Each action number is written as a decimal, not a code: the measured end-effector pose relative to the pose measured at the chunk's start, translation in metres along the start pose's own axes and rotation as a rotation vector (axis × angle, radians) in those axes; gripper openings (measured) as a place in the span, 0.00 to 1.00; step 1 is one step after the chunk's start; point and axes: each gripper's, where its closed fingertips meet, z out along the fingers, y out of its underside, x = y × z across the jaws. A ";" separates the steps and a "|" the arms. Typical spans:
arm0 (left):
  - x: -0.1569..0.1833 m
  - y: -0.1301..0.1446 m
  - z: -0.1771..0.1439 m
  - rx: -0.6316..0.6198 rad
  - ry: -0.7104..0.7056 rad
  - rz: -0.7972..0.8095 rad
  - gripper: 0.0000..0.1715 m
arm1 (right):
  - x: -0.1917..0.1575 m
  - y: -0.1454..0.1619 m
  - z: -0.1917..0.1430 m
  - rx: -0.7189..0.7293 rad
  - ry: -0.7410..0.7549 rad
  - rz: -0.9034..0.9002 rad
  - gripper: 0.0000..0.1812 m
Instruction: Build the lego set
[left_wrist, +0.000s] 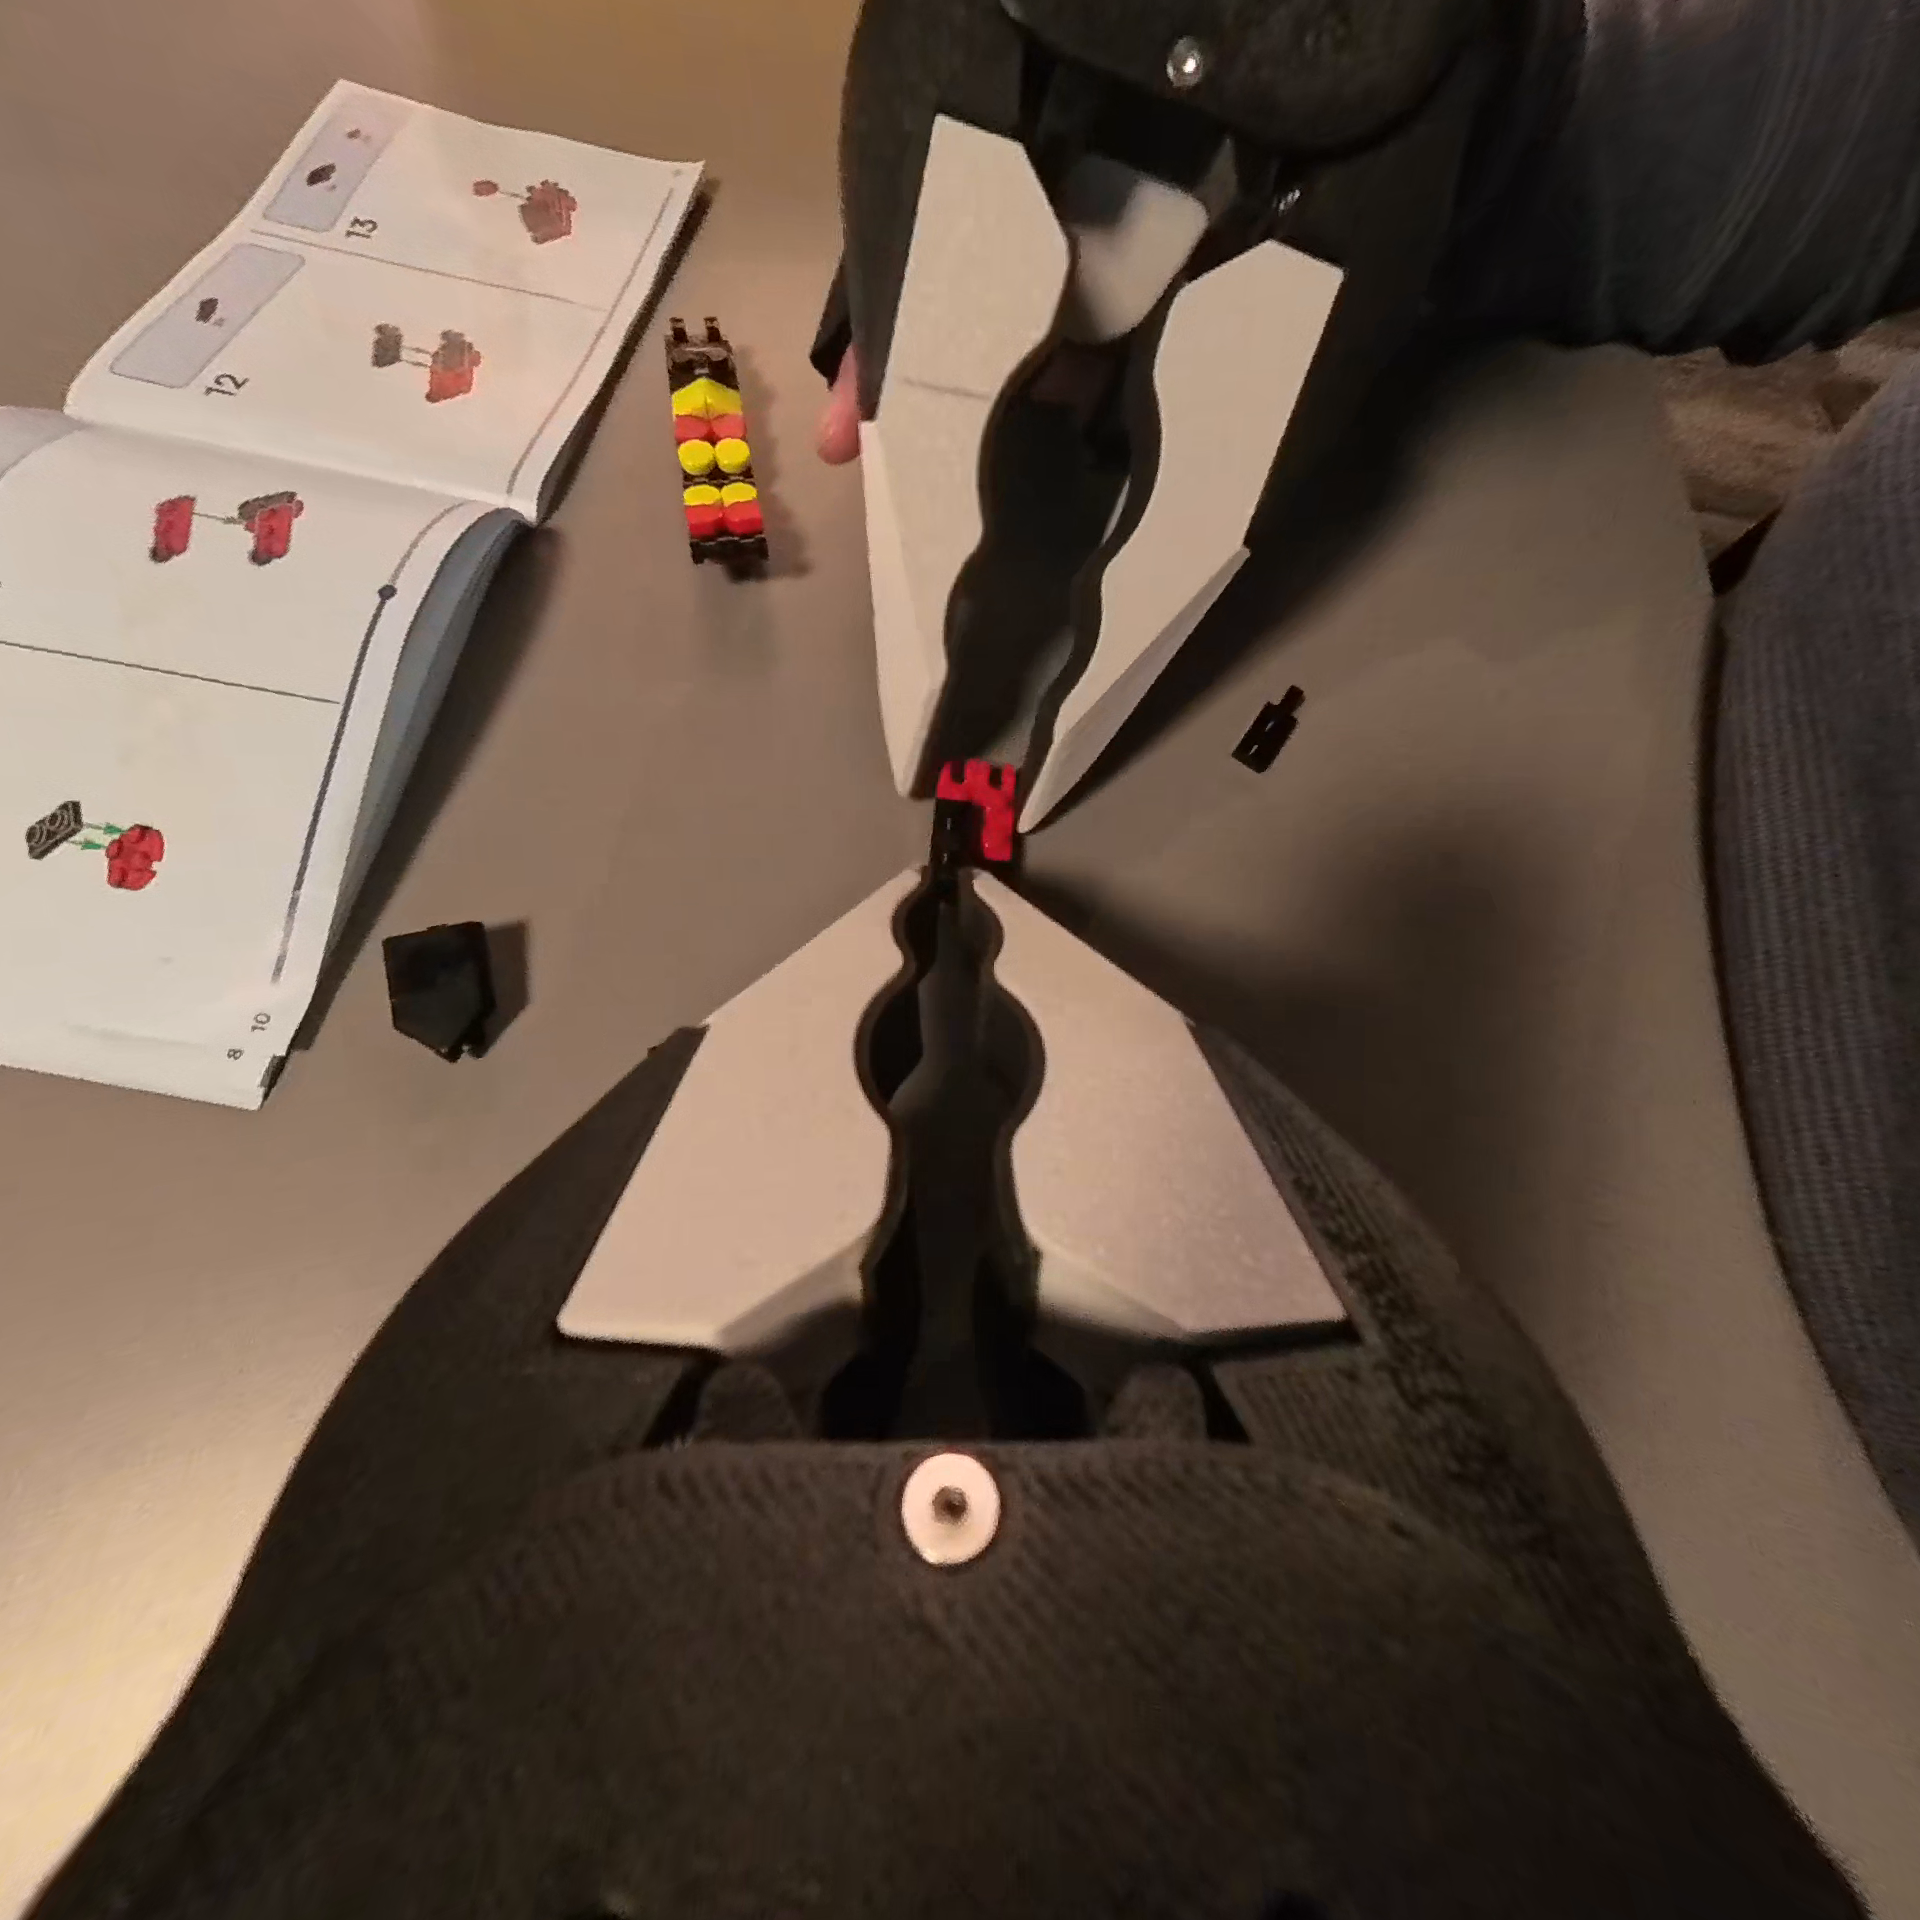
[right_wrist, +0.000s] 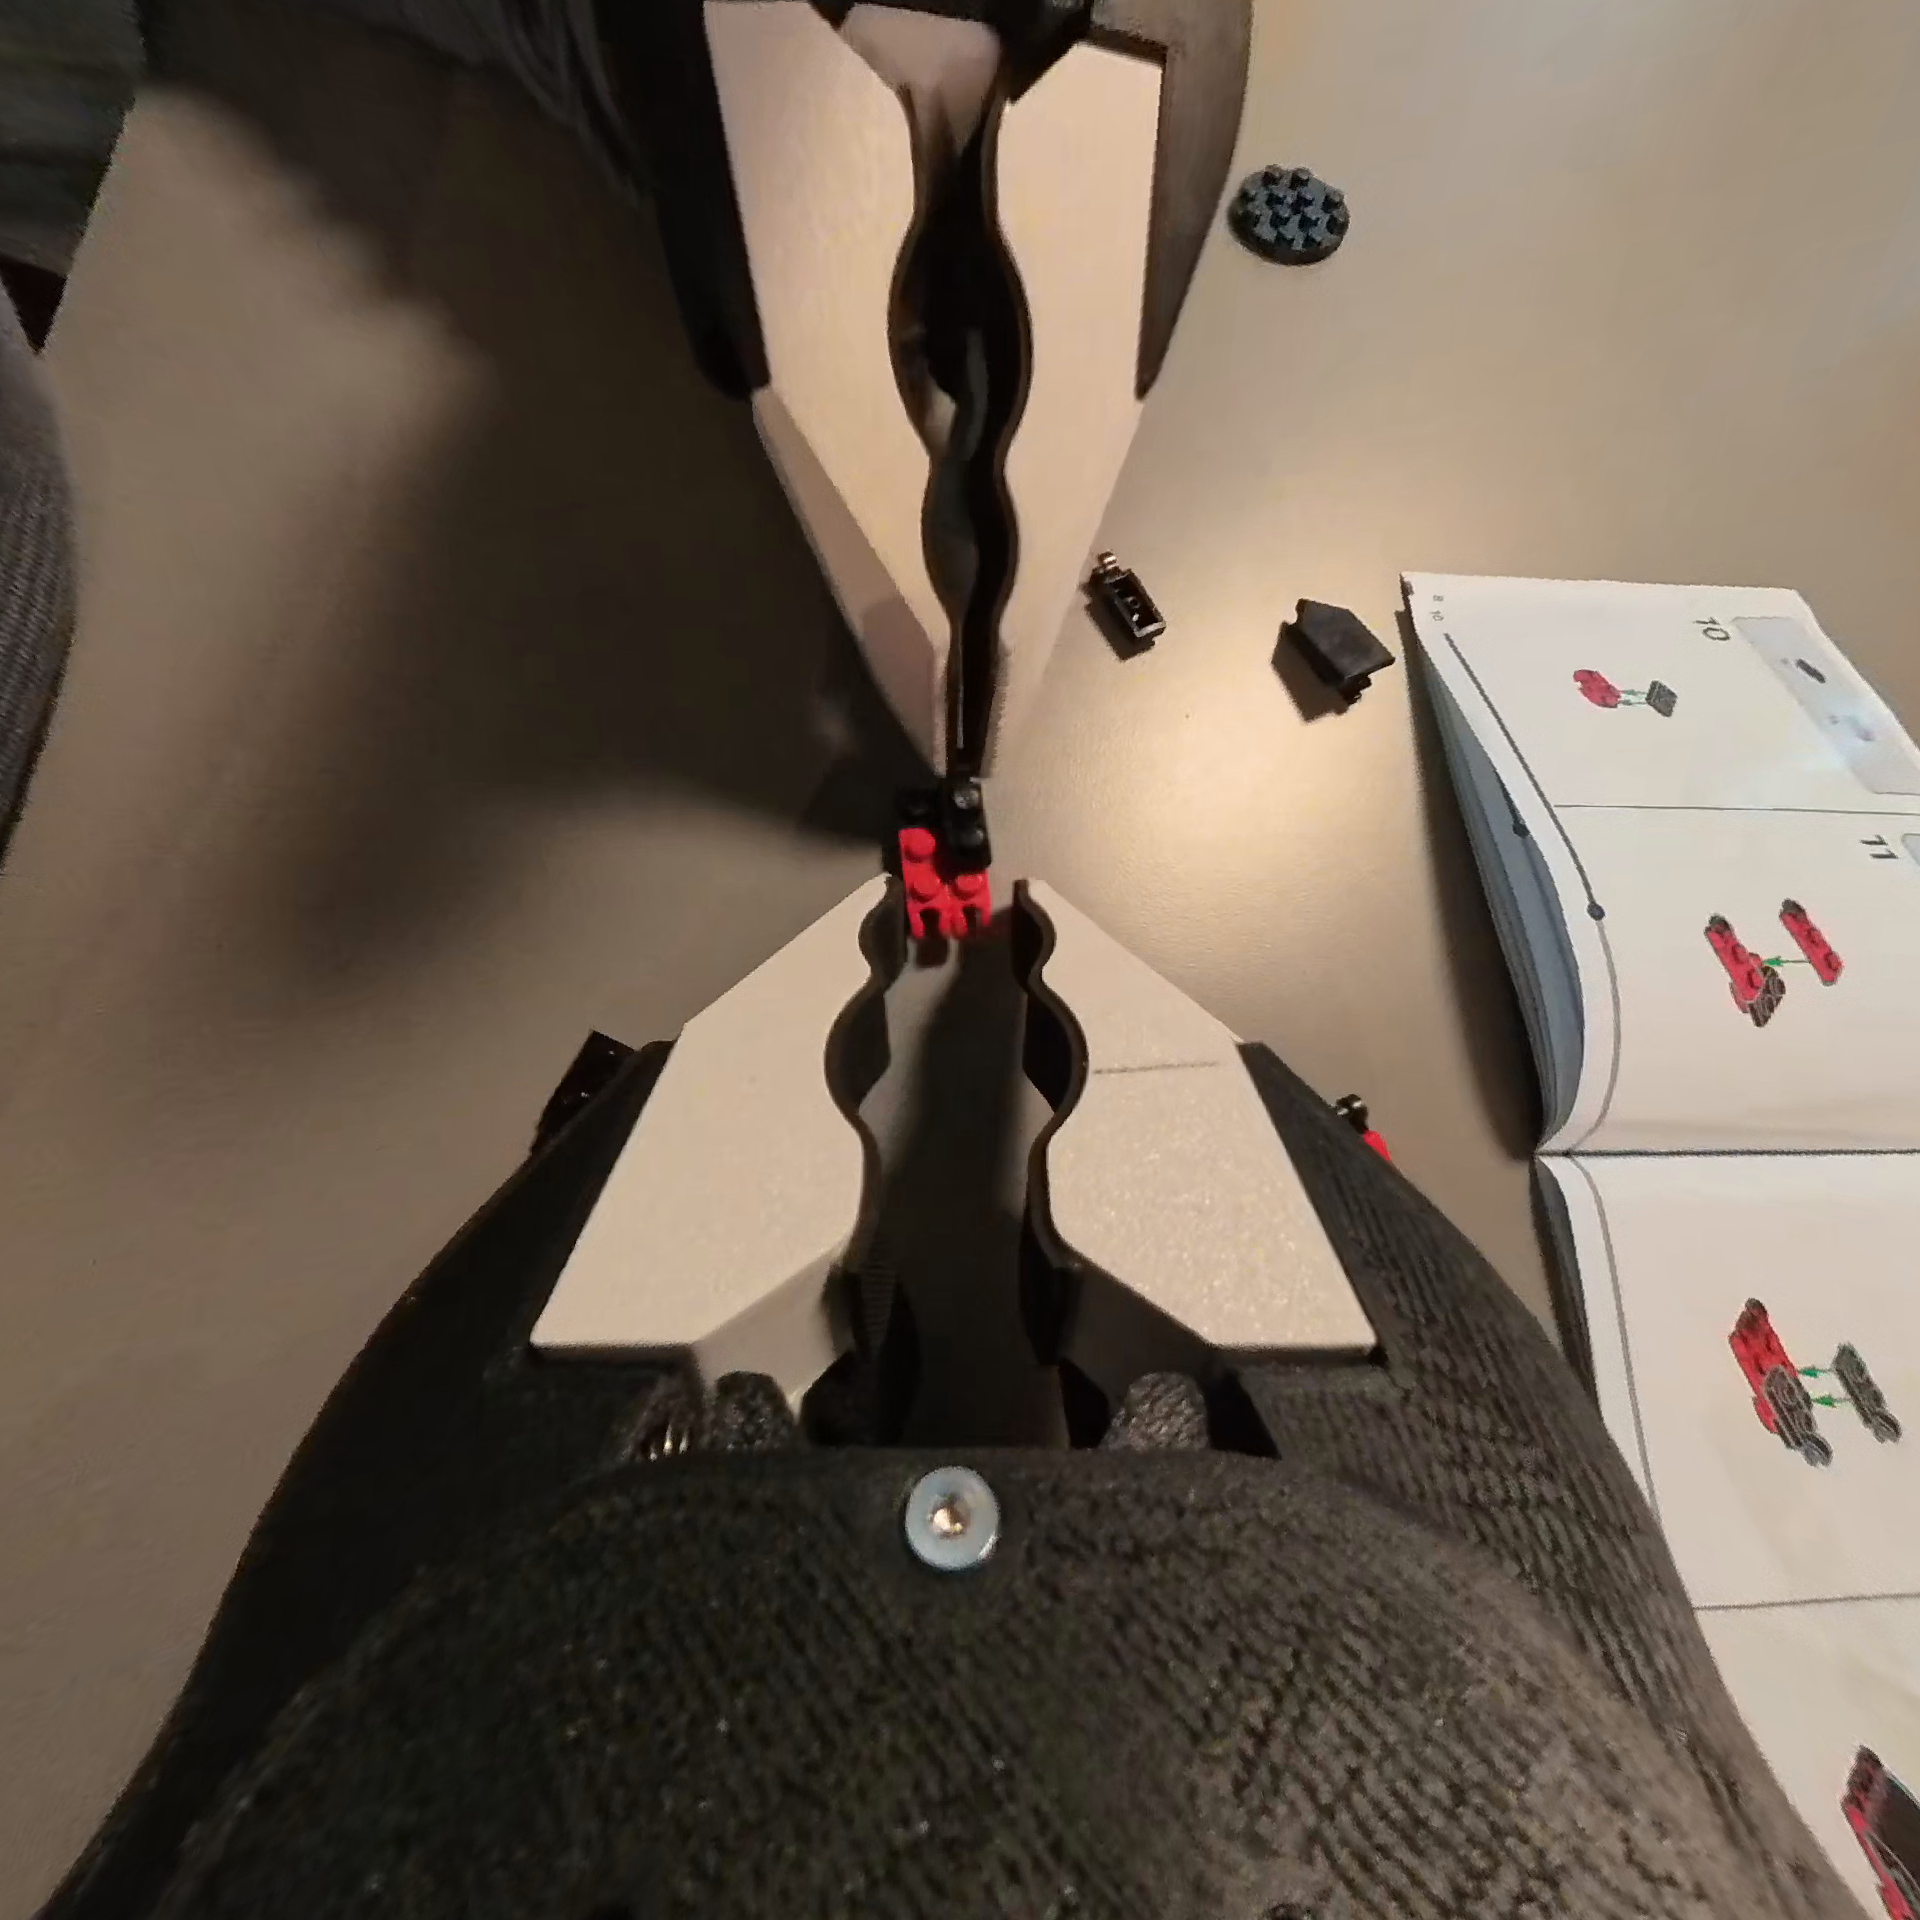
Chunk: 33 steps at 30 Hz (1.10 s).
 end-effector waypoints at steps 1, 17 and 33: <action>0.001 0.000 0.000 -0.004 0.000 0.008 0.02 | 0.000 0.000 0.000 0.001 -0.002 0.001 0.12; 0.002 0.002 0.000 -0.007 0.005 0.026 0.02 | -0.008 -0.002 0.003 -0.002 -0.067 0.009 0.08; 0.003 0.002 -0.002 -0.002 0.017 0.027 0.06 | -0.007 -0.002 0.003 -0.002 -0.067 0.008 0.08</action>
